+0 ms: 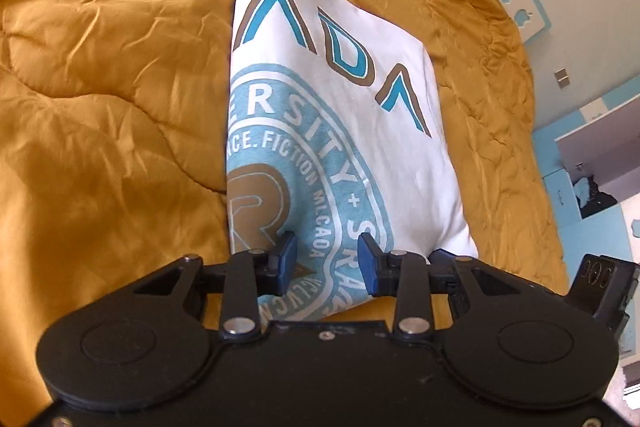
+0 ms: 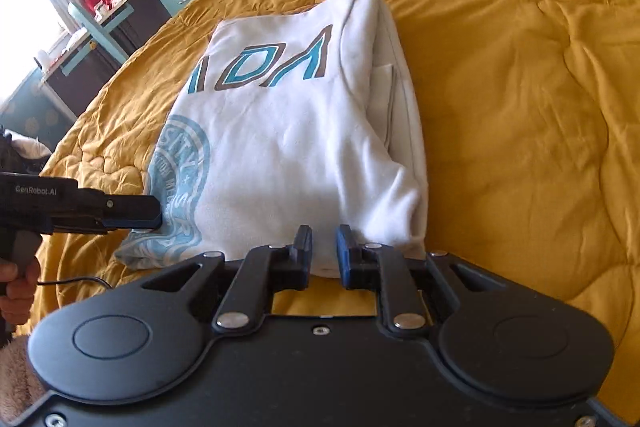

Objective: Fold small clothes
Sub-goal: 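Lay the folded sweatshirt down and open both grippers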

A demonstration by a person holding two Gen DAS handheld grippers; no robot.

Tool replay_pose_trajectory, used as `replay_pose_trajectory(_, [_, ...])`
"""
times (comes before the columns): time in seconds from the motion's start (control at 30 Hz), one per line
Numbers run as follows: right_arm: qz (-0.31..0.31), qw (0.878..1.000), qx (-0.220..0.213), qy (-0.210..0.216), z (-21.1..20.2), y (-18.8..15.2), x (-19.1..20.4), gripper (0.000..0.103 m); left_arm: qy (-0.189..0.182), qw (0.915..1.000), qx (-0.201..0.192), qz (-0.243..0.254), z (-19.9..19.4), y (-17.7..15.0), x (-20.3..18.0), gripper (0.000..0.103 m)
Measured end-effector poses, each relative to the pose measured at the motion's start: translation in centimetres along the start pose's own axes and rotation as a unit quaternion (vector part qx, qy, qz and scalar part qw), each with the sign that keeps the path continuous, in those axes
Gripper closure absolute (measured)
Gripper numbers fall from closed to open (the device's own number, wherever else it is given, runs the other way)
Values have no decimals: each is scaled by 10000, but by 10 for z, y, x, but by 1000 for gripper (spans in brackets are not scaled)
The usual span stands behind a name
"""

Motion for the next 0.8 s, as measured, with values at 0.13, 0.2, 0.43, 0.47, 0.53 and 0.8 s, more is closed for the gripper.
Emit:
replay_pose_trajectory(0.13, [-20, 9993, -272, 245, -21, 26, 16, 88, -171, 9997, -175, 65, -11, 3, -5, 75])
replay_pose_trajectory(0.2, [-192, 9969, -680, 333, -31, 57, 24, 85, -184, 9986, -439, 236, -24, 8, -16, 73])
replay_pose_trajectory(0.43, [-229, 9907, -1213, 570, 29, 160, 20, 71, -272, 9957, -702, 542, -29, 23, -47, 67])
replay_pose_trajectory(0.47, [-211, 9920, -1121, 534, 44, 166, 17, 71, -25, 9970, -551, 545, -23, 21, -40, 67])
replay_pose_trajectory(0.53, [-218, 9953, -901, 296, 70, 171, 9, 71, 126, 9980, -195, 588, -9, 11, -24, 66])
replay_pose_trajectory(0.8, [-346, 9981, -465, -216, 109, 159, -20, 72, -50, 9977, 141, 661, 7, 4, -5, 66])
Point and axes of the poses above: each gripper's, at about its wrist camera, not at the fingertips, and z roughly the way its jaws point, x to its left, y to its top, the point moved 8 cm from there along z, roughly the way its jaws point, and after that the axes turned 2 degrees about z, right-handed, at the moved point
